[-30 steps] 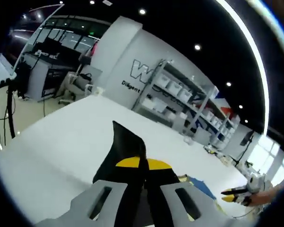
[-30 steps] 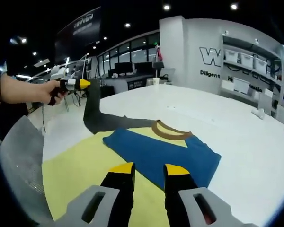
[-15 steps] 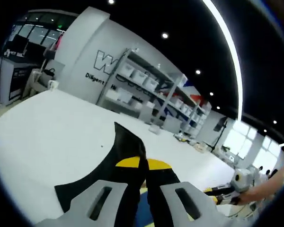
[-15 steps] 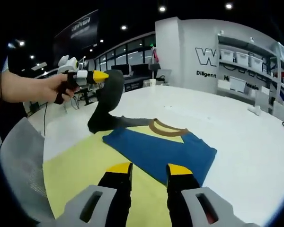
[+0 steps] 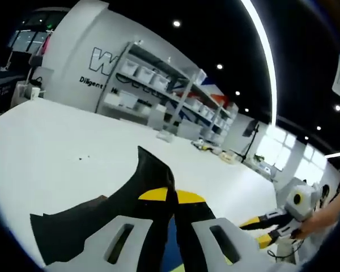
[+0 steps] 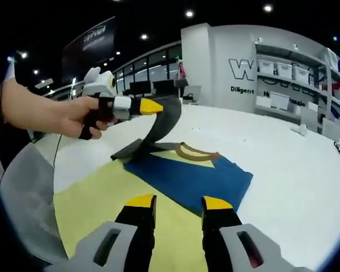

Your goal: Fold the garment on the visible template until the final outline fits inside the template.

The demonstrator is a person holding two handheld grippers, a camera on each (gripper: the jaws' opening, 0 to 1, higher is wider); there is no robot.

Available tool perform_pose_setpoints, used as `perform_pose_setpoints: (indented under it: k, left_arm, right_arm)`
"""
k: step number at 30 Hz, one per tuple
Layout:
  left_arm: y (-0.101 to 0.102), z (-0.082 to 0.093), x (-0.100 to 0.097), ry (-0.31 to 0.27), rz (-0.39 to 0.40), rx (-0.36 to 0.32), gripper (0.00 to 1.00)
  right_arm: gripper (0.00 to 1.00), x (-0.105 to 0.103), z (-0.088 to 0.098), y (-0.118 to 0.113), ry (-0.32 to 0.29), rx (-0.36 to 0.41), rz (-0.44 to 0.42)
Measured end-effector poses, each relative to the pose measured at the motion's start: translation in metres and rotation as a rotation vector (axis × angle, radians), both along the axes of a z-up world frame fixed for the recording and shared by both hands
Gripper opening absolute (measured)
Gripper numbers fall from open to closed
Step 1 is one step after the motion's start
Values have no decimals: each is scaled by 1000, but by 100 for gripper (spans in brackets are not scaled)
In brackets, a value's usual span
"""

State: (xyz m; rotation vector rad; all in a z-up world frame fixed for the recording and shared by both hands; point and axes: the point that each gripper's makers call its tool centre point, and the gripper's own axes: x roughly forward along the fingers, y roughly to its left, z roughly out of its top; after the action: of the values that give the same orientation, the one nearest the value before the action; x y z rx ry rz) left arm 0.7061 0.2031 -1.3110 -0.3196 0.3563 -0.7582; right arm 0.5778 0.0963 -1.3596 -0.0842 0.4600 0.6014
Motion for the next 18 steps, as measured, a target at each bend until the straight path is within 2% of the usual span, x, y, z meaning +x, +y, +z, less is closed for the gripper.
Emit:
perform_pose_setpoints:
  k: [4, 9, 17, 18]
  left_arm:
    - [-24, -18, -5, 23, -39, 14, 2]
    - [-49, -27, -16, 40, -115, 9, 2]
    - [-77, -46, -32, 63, -196, 35, 2]
    - [-81, -52, -35, 83, -208, 35, 2]
  right_arm:
    - [27, -2, -2, -8, 3, -3, -14]
    - [28, -4, -6, -20, 11, -2, -35]
    - [28, -9, -13, -25, 28, -2, -49]
    - [28, -9, -13, -26, 29, -3, -50]
